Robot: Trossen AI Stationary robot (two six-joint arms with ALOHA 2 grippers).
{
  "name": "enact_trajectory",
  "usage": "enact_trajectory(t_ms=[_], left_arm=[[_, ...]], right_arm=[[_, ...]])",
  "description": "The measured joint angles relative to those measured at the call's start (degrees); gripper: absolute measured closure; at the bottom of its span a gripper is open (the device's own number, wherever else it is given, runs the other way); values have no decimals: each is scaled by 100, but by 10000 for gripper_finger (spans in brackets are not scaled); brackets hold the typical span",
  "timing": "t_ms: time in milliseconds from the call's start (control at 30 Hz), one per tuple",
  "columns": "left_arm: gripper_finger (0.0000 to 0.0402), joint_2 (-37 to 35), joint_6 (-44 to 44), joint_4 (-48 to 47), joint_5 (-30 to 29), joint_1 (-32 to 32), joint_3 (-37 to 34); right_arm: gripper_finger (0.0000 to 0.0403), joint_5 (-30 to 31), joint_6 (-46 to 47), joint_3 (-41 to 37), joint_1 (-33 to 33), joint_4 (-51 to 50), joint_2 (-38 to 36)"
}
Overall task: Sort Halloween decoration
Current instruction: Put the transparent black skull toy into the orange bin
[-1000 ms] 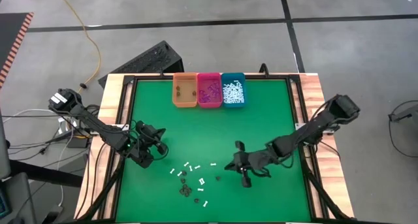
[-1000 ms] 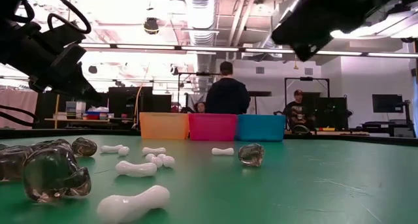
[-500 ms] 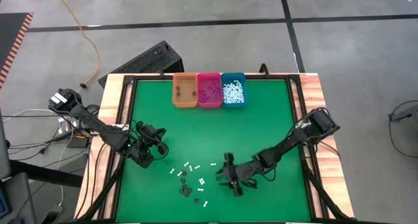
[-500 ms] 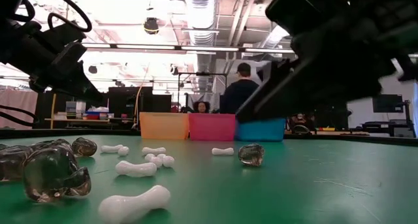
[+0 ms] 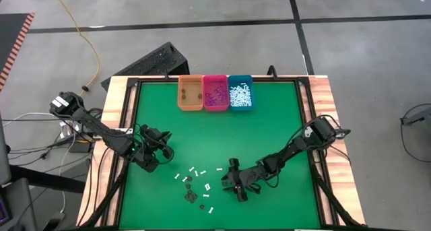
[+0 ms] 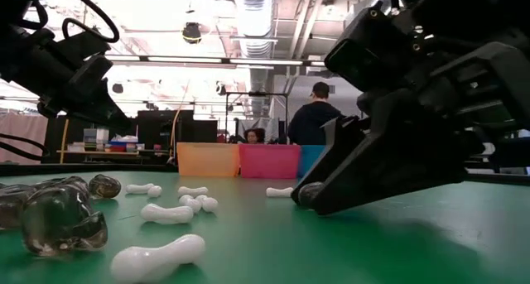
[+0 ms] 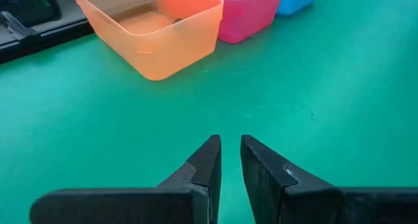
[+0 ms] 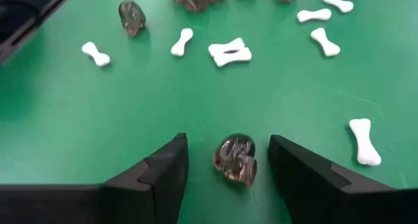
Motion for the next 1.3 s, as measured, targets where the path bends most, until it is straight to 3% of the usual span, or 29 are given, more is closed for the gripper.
enact_trajectory(t_ms=[133,367,633,800,1000,1300], left_arm=[[351,0,-1,-1,0,69,0],[351,0,-1,1,113,99,0],[351,0,-29,4,278,99,0],[351,0,-62,10,278,99,0],[351,0,-58,6,276,99,0],[351,0,76,-16,272,99,0]], right_arm=[[189,12,102,3,-3,-65,73],[296,4,97,1,-10,-103,77],[297,-40,391,-15,-105,-86,-141],[297,24,367,-30,-416,-173,-715],[297,85,-119,45,-1195,-270,-1158],[297,108,-1269,1204,-2761,-432,-1208]])
